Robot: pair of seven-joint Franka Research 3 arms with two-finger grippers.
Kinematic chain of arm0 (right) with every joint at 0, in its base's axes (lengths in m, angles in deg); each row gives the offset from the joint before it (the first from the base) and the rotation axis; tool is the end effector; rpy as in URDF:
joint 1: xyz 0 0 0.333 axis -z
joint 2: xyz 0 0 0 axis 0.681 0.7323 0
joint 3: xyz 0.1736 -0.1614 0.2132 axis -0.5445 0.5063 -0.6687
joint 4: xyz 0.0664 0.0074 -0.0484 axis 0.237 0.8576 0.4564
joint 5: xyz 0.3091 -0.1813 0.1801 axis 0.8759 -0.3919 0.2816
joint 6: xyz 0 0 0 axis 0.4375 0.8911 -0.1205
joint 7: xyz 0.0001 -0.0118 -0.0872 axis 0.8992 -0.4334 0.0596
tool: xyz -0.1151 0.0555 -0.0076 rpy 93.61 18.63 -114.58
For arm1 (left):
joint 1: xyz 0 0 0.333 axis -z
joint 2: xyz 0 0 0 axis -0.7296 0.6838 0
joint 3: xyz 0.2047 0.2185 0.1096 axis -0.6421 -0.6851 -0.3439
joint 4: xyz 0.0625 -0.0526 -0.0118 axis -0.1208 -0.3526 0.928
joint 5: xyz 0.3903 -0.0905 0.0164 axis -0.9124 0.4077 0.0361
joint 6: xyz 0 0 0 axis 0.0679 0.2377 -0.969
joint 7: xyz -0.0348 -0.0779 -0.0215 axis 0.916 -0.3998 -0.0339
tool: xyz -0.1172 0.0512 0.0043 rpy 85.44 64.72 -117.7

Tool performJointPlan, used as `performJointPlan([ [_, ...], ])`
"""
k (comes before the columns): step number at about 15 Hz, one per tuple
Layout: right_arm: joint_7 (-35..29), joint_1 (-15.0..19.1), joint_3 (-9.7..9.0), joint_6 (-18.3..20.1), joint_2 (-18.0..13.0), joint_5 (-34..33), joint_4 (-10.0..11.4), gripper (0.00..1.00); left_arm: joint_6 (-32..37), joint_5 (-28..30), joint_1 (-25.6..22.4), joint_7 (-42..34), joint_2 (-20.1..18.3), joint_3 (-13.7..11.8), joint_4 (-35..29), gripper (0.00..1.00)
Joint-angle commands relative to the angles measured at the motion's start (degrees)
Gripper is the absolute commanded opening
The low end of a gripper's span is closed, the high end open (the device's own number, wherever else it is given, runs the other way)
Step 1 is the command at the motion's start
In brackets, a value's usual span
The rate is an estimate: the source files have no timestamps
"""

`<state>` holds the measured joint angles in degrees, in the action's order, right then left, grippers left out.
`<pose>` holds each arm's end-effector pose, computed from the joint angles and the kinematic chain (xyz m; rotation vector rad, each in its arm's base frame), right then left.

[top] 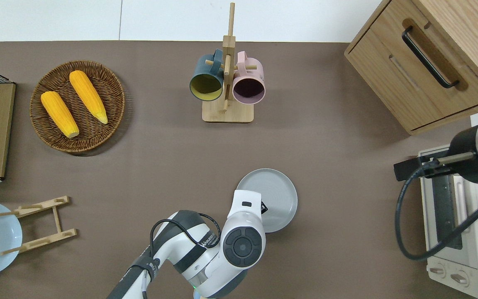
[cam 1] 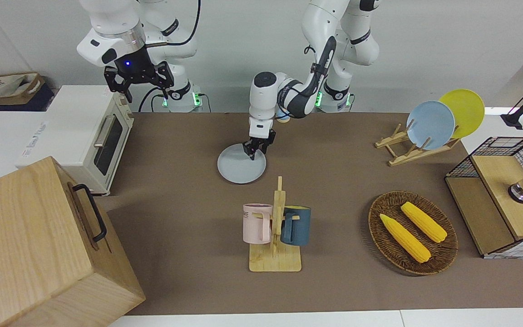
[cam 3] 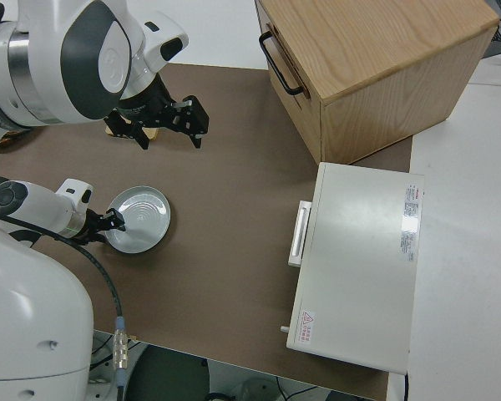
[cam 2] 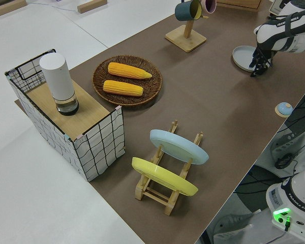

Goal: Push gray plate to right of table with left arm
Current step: 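Push the gray plate with the left gripper toward the toaster oven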

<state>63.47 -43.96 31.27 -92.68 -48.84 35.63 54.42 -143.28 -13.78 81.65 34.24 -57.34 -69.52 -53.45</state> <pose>0.5329 0.0720 0.6426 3.1272 0.1831 -0.1157 0.3920 -0.4123 0.2675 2.9328 0.8953 0.0909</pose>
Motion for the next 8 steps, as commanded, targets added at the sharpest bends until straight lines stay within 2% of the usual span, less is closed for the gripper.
performJointPlan([
  [1, -0.7, 1.1, -0.96, 0.9, -0.2, 0.3, -0.5, 0.983, 4.8, -0.6, 0.4, -3.4, 1.1, -1.0, 3.4, 1.00],
  [5, -0.7, 1.1, -0.96, 0.9, -0.2, 0.2, -0.5, 0.983, 11.2, 0.0, -2.0, -12.3, -0.2, -0.8, 5.4, 1.00],
  [8, -0.7, 1.1, -0.87, 0.9, -0.2, 0.2, -0.5, 0.983, 16.0, 4.7, -3.9, -22.7, -4.4, -1.2, 5.8, 1.00],
])
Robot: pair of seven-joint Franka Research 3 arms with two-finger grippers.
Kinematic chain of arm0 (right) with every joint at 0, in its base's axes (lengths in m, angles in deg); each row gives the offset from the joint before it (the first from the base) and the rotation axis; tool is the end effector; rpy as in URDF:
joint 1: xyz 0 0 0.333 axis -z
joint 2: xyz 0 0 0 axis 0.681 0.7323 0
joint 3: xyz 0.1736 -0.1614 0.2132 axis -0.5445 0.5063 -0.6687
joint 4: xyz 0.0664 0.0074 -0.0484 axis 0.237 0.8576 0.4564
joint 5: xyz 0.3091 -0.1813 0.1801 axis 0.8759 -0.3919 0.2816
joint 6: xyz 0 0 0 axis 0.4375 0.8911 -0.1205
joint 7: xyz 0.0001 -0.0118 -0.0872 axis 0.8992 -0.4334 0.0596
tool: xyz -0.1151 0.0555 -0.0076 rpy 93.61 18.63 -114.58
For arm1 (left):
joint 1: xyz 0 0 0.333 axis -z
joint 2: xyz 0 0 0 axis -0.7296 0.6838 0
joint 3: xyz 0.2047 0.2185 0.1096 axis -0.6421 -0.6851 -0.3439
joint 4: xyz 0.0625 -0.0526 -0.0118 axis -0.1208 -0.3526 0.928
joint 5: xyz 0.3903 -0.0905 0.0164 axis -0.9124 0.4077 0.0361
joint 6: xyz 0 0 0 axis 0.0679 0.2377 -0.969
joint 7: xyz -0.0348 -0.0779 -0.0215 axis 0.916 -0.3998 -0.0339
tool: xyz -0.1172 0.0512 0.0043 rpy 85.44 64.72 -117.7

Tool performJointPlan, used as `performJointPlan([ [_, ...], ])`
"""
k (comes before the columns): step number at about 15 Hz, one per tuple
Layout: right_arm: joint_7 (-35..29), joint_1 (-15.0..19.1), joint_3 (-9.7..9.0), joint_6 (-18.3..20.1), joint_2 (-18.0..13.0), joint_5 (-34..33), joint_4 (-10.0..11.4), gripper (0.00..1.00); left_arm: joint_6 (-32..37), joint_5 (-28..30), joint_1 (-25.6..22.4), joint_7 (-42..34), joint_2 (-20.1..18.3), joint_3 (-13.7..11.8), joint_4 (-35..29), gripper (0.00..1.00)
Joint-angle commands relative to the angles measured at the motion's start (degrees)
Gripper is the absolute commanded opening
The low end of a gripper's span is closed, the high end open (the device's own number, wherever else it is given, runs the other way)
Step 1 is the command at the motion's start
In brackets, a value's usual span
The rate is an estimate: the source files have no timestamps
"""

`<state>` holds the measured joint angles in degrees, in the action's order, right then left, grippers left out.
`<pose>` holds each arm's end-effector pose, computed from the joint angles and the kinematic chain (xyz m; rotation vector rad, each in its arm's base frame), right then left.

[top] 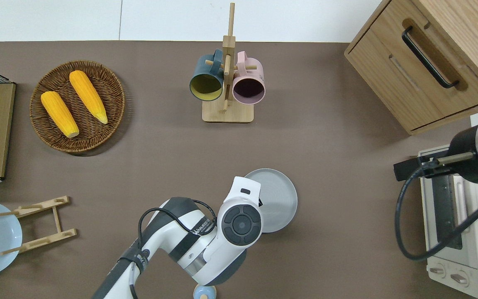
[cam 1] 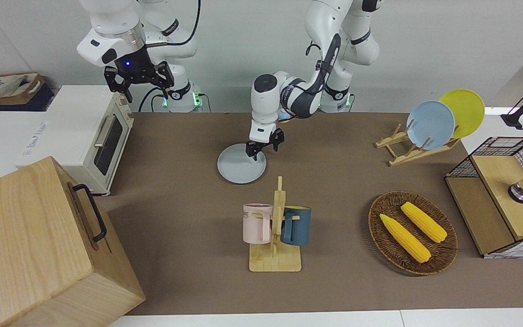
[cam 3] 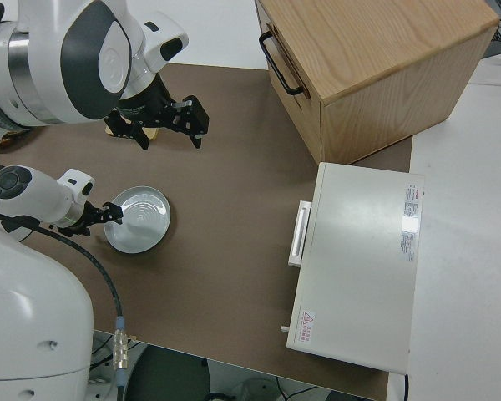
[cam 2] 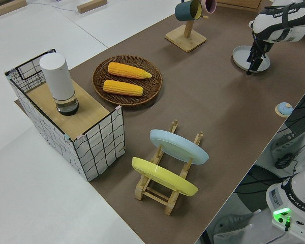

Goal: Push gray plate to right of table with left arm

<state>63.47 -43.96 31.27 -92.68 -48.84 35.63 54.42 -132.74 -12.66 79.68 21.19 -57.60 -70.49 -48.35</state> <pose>0.5329 0.0720 0.6426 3.1272 0.1831 -0.1157 0.4211 -0.3951 0.2902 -3.0540 -0.6784 -0.0322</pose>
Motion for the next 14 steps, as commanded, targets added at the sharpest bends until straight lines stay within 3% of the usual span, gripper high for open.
performJointPlan([
  [1, -0.7, 1.1, -0.87, 0.9, -0.2, 0.3, -0.5, 0.983, 7.4, 4.8, -3.2, -12.8, -5.7, -0.3, 0.7, 1.00],
  [8, -0.7, 1.1, -0.87, 0.9, -0.2, 0.3, -0.5, 0.983, 23.8, 7.7, -16.8, -39.3, -15.9, -0.4, 1.8, 1.00],
  [14, -0.7, 1.1, -0.87, 0.9, -0.2, 0.3, -0.5, 0.983, 37.1, 8.0, -28.0, -54.7, -16.4, -1.5, 12.8, 1.00],
])
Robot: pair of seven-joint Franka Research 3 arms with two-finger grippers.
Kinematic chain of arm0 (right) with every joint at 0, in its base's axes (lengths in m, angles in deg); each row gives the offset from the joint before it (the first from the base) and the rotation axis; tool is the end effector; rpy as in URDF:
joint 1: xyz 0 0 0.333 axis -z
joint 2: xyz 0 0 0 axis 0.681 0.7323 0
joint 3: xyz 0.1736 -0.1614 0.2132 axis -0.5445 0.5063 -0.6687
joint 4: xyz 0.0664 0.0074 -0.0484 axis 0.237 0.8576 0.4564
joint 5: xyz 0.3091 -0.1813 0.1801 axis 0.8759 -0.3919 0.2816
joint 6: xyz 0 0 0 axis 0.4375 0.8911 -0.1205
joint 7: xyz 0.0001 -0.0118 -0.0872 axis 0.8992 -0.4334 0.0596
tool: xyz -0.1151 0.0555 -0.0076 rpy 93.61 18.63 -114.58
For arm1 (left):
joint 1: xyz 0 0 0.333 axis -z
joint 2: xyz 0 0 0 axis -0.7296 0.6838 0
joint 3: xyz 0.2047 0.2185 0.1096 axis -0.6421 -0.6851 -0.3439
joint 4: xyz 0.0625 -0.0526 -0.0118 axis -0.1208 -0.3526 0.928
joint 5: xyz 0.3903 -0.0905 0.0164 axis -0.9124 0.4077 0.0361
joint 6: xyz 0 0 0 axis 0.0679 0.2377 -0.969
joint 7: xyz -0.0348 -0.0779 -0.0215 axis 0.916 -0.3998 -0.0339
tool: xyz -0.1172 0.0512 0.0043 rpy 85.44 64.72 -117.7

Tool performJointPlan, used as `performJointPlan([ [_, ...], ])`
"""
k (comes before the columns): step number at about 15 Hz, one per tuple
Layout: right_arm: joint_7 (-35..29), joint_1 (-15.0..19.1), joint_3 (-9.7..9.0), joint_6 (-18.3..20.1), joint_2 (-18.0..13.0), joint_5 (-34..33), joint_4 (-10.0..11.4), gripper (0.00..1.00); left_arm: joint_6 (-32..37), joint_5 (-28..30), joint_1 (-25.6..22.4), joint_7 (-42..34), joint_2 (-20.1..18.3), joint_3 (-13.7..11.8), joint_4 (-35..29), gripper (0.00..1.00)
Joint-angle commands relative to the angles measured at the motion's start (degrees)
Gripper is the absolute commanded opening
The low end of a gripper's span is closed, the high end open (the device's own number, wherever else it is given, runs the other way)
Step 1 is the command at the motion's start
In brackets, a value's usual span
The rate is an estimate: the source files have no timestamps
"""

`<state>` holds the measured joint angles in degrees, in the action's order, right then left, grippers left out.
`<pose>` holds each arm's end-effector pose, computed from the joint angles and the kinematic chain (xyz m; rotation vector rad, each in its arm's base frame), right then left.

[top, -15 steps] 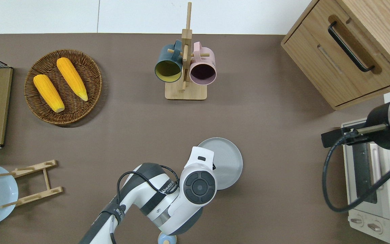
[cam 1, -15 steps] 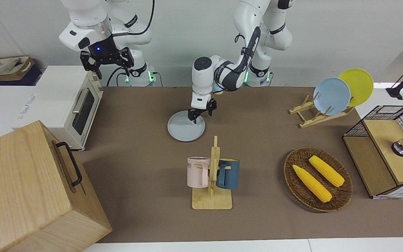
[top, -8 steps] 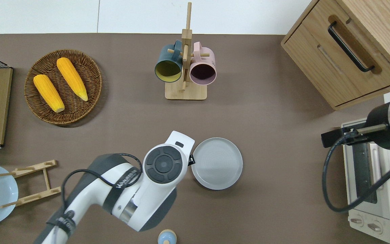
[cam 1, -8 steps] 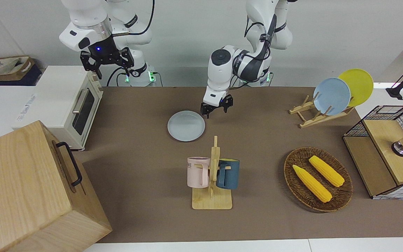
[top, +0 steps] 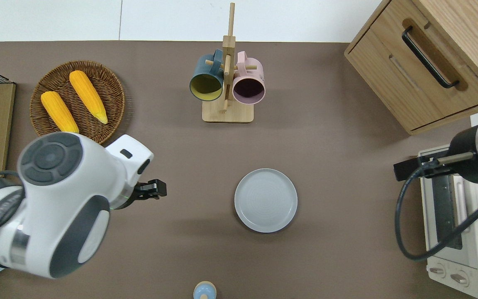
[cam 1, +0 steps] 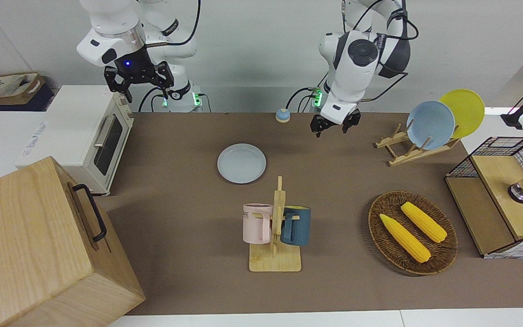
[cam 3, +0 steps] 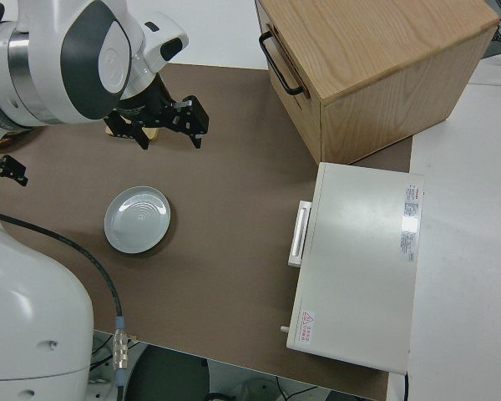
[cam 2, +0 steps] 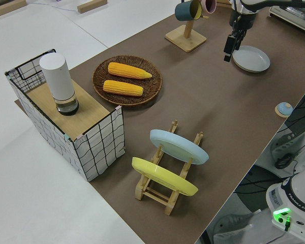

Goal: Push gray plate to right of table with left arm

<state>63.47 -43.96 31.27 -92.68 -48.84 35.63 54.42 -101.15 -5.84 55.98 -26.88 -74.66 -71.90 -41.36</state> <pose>0.5329 0.0720 0.6426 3.1272 0.1831 -0.1157 0.4948 -0.1699 0.4652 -3.0968 -0.1587 0.2084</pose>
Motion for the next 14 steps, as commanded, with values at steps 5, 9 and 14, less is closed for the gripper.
performJointPlan([
  [5, -0.7, 1.1, -0.87, 0.9, -0.2, 0.2, -0.5, 0.983, 10.2, 0.3, -6.3, -11.7, 0.8, -3.2, 11.9, 1.00],
  [9, -0.7, 1.1, -0.87, 0.9, -0.2, 0.3, -0.5, 0.983, 12.5, -0.6, -5.9, -11.6, 1.1, -4.8, 19.0, 1.00],
  [14, -0.7, 1.1, -0.96, 0.9, -0.2, 0.2, -0.5, 0.983, 12.9, -2.4, -6.1, -11.9, 1.1, -5.8, 20.1, 1.00],
])
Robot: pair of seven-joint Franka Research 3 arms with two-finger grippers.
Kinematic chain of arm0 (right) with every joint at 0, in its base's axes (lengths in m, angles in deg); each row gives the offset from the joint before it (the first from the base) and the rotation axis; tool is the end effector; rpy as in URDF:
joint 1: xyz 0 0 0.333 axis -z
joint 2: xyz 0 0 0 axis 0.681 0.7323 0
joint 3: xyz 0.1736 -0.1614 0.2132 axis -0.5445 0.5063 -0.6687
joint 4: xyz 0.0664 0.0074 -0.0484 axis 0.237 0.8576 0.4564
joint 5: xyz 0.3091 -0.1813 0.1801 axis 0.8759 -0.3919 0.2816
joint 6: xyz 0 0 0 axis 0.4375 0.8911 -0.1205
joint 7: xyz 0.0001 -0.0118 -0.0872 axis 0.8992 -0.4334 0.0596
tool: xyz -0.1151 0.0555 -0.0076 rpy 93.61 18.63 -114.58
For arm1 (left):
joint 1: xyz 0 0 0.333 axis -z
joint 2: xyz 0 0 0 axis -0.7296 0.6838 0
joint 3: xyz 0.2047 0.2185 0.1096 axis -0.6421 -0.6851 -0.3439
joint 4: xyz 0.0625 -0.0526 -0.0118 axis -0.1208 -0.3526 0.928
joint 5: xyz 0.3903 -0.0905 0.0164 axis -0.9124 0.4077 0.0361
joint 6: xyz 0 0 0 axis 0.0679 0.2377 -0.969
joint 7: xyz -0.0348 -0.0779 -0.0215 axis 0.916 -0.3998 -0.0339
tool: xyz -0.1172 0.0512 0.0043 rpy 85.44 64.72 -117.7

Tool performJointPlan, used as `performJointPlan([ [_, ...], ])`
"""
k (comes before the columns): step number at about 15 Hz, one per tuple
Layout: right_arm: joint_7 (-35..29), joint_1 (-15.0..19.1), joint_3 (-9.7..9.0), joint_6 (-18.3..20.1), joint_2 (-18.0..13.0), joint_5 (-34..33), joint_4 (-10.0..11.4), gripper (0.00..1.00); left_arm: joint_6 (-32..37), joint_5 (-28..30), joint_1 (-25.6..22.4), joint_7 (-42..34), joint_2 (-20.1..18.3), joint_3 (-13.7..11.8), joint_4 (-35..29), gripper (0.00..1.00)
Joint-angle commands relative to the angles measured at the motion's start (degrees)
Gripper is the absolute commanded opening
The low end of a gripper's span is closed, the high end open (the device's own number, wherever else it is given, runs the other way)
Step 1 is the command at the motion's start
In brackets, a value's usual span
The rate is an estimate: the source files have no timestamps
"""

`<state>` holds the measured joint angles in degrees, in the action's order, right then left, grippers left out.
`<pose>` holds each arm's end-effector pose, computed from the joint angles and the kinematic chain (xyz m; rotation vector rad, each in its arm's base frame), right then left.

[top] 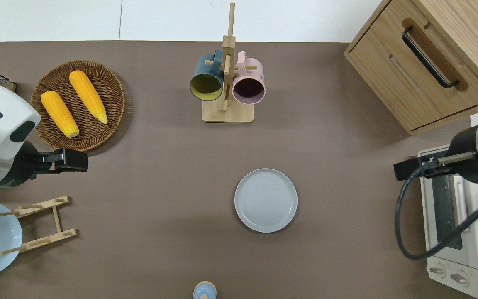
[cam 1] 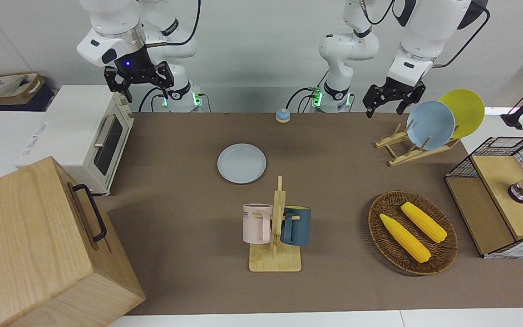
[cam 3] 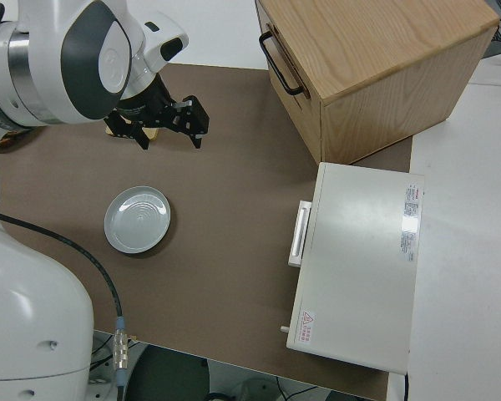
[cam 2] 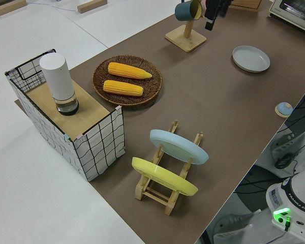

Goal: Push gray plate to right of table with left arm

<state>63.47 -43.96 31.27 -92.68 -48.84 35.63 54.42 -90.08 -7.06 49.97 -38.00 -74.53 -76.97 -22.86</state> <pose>0.5329 0.0720 0.6426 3.1272 0.1831 -0.1157 0.5326 -0.0714 0.6035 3.1359 0.1447 -0.0153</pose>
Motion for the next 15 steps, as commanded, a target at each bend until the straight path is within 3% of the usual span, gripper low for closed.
performJointPlan([
  [1, -0.7, 1.1, -0.96, 0.9, -0.2, 0.2, -0.5, 0.983, 2.4, -1.3, -0.1, -0.9, 0.9, -0.7, 1.7, 1.00],
  [6, -0.7, 1.1, -0.87, 0.9, -0.2, 0.3, -0.5, 0.983, 3.1, -2.1, -0.4, -2.0, 2.3, -0.9, 5.2, 1.00],
  [10, -0.7, 1.1, -0.96, 0.9, -0.2, 0.2, -0.5, 0.983, 7.4, -1.8, -2.2, -2.9, 6.8, -0.1, 11.5, 1.00],
  [15, -0.7, 1.1, -0.87, 0.9, -0.2, 0.2, -0.5, 0.983, 7.3, -2.0, -2.0, -3.1, 6.4, 0.1, 11.6, 1.00],
])
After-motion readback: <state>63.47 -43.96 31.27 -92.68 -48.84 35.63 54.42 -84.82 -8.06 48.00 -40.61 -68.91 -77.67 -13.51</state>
